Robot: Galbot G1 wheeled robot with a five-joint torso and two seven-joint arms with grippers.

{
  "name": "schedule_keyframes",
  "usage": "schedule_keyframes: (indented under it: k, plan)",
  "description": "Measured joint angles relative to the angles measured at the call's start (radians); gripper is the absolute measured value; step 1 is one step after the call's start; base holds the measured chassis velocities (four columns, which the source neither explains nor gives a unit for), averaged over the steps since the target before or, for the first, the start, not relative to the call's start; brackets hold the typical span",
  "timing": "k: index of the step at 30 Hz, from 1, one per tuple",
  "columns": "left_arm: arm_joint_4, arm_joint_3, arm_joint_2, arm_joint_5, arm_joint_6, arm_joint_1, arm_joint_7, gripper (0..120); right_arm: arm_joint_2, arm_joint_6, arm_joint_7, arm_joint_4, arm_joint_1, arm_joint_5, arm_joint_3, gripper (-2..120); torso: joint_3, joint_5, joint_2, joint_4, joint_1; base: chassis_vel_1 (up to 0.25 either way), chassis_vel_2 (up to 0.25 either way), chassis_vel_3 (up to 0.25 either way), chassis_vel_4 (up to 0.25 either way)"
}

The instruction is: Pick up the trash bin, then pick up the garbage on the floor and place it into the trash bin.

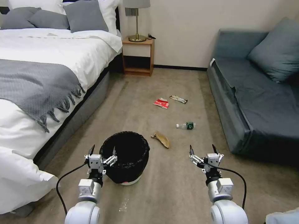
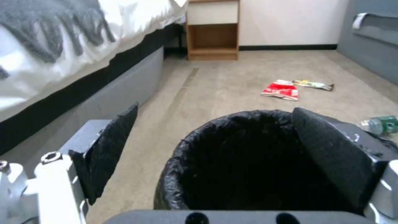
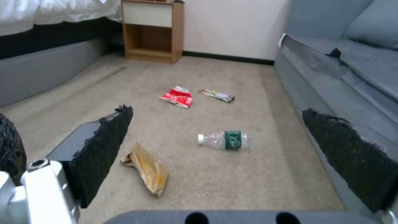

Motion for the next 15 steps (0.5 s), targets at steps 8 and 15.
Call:
schedule_keyframes:
  k: [8,15]
  plan:
    - [-0.067,-0.012,0.06,-0.112,0.222,-0.086,-0.181,100,-0.066,-0.166,0.092,0.107,0.013,0.199,0.053,100,0.0,0.0,0.0,-0.0001,0.0,0.0,0.0,0.0,0.0]
    - [-0.12,-0.021,0.109,-0.201,0.401,-0.154,-0.326,100,-0.128,-0.323,0.178,0.206,0.026,0.386,0.102,100,0.0,0.0002,0.0,-0.0003,0.0,0.0,0.0,0.0,0.0]
